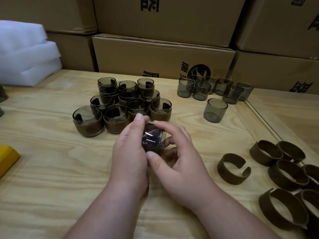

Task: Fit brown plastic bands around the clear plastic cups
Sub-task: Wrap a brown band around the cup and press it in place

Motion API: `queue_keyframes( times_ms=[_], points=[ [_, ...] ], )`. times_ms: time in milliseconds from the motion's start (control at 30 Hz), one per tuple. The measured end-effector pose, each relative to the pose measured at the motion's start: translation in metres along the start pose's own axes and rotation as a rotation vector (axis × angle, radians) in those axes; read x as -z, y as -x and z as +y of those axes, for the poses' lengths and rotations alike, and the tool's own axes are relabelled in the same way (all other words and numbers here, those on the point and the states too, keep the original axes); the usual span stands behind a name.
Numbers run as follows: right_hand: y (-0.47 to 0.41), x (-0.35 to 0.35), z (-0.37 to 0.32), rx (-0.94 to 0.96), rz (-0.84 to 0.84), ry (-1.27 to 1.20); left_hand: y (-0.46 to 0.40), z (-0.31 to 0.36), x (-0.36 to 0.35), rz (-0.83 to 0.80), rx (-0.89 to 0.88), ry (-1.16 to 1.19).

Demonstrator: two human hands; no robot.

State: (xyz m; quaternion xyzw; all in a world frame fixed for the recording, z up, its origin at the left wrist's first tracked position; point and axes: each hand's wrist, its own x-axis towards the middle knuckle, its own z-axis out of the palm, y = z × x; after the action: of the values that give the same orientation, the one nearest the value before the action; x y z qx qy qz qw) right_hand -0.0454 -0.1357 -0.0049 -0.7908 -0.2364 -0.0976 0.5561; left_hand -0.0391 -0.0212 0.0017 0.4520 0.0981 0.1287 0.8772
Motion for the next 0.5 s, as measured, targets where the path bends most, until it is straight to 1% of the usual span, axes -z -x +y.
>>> queue_keyframes(
  times_ms=[100,233,367,500],
  points=[
    [0.0003,-0.0001,-0.0016,-0.097,0.063,-0.03,0.0009,-0.0019,-0.0012,0.004,0.024,-0.031],
    [-0.0018,-0.0001,-0.0009,-0.201,0.088,-0.045,0.0005,-0.0037,-0.0044,0.042,0.012,-0.099],
    [-0.0029,-0.0009,-0.0031,-0.211,0.116,-0.092,-0.0027,-0.0048,-0.0027,0.033,0.027,-0.156],
    [-0.0038,-0.0028,-0.0032,-0.214,0.148,-0.095,-0.0056,-0.0043,-0.0028,0.025,-0.007,-0.201]
  ],
)
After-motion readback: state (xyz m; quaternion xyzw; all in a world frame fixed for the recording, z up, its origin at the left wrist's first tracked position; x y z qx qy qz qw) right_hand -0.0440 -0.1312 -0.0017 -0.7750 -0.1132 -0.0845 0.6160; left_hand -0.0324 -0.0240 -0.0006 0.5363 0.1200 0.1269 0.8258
